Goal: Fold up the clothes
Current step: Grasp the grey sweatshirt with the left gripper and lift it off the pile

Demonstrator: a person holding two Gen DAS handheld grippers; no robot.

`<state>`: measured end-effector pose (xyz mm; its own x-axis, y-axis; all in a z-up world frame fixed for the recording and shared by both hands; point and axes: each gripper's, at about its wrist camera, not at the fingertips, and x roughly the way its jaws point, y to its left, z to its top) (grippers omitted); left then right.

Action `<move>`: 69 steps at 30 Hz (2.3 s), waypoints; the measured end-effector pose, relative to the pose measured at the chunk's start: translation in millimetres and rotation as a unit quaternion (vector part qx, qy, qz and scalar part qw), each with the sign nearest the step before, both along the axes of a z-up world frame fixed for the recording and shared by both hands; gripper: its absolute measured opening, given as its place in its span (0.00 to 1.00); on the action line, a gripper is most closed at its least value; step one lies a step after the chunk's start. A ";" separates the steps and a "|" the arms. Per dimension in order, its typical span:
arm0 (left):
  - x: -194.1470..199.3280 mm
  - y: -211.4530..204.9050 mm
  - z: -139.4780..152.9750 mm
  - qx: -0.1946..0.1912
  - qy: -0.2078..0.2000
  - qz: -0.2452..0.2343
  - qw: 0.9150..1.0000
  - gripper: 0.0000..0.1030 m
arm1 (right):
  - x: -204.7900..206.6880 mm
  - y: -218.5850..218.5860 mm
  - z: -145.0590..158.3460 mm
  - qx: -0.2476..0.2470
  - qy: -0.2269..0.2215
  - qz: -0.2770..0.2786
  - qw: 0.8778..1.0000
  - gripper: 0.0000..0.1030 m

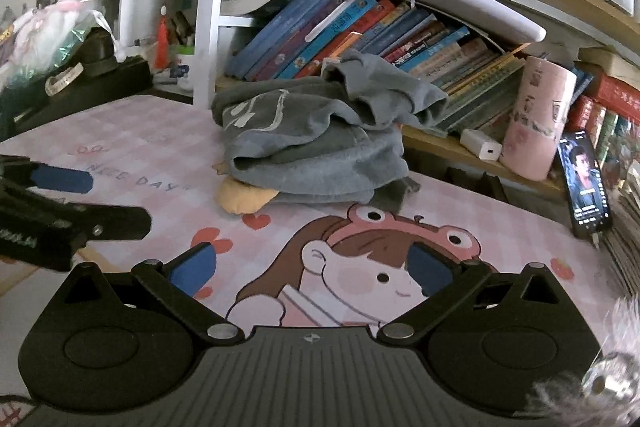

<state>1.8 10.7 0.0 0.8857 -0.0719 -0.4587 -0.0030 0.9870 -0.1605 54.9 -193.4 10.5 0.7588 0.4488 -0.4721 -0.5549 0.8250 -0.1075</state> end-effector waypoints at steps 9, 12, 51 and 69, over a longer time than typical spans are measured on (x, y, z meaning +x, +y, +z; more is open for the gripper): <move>7.4 9.3 -4.4 -0.034 0.002 0.001 0.999 1.00 | 24.2 4.1 -3.7 0.018 -0.006 0.027 0.999 1.00; 12.4 14.3 -8.0 -0.053 0.016 0.004 0.998 1.00 | 26.3 -6.6 -6.8 0.045 0.000 0.030 0.999 1.00; 128.2 -3.7 -2.5 -0.116 0.046 0.063 0.990 0.17 | 46.6 -56.1 -11.7 0.142 0.039 -0.047 0.988 1.00; 24.6 56.4 186.0 0.042 -0.180 0.190 0.964 0.07 | 46.0 -58.1 -11.8 0.147 0.033 -0.054 0.987 1.00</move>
